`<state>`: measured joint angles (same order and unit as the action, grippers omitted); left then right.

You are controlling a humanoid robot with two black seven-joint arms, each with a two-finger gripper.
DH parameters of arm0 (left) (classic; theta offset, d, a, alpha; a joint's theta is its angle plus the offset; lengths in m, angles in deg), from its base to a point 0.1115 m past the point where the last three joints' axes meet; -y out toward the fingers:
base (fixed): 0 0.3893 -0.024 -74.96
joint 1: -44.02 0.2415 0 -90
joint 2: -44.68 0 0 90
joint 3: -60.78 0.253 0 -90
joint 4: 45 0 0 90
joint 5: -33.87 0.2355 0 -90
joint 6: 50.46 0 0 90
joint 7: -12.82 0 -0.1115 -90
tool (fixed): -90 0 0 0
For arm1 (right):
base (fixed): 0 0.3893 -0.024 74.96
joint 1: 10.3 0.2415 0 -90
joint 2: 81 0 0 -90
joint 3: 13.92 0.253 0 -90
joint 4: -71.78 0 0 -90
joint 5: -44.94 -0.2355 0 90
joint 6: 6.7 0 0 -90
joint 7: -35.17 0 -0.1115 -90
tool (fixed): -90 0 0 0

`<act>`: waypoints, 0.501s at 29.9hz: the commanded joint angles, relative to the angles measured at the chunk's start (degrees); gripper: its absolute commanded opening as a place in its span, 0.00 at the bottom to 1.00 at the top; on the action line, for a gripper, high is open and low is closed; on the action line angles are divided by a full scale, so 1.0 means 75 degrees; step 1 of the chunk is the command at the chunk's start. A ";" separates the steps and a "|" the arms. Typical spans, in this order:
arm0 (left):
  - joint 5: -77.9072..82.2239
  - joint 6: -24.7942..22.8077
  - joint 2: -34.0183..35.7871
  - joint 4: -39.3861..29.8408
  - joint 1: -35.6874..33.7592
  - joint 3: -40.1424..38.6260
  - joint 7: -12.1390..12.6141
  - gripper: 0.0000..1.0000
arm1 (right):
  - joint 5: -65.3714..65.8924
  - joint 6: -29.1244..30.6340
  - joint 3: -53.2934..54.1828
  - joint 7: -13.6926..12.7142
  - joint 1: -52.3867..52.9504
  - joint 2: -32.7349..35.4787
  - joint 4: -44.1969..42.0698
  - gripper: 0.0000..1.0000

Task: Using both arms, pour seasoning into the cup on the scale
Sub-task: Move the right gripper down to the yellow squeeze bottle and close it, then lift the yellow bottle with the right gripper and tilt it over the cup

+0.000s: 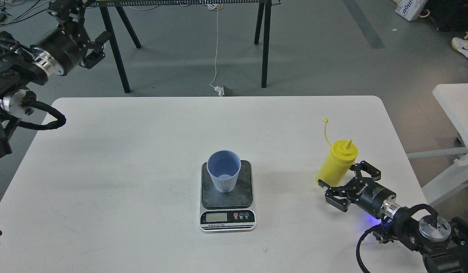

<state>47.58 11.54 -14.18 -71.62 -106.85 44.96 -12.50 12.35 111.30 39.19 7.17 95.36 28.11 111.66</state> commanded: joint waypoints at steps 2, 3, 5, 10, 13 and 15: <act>0.0000 0.0000 -0.0004 0.0000 0.0006 0.0000 0.0000 0.99 | 0.0068 0.0000 0.0009 0.0001 -0.0002 -0.0017 -0.0056 0.98; 0.0000 0.0000 -0.0004 0.0000 0.0006 0.0000 0.0000 0.98 | 0.0068 0.0000 0.0009 0.0001 -0.0002 -0.0017 -0.0056 0.97; 0.0000 0.0000 -0.0004 0.0000 0.0006 0.0000 0.0000 0.98 | 0.0080 0.0000 0.0009 0.0001 -0.0002 -0.0017 -0.0056 0.95; 0.0000 0.0000 -0.0016 0.0000 0.0018 0.0000 -0.0012 0.98 | 0.0080 0.0000 0.0009 0.0001 -0.0002 -0.0040 -0.0044 0.56; 0.0000 0.0000 -0.0051 0.0000 0.0018 -0.0012 -0.0012 0.98 | 0.0080 0.0000 0.0020 0.0001 0.0010 -0.0204 -0.0056 0.18; 0.0000 0.0000 -0.0040 0.0000 0.0018 -0.0012 -0.0012 0.99 | 0.0080 0.0000 0.0021 0.0001 0.0010 -0.0239 -0.0033 0.11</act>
<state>47.58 11.54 -14.46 -71.63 -106.72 44.93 -12.50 12.94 111.30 39.31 7.19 95.36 26.87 111.25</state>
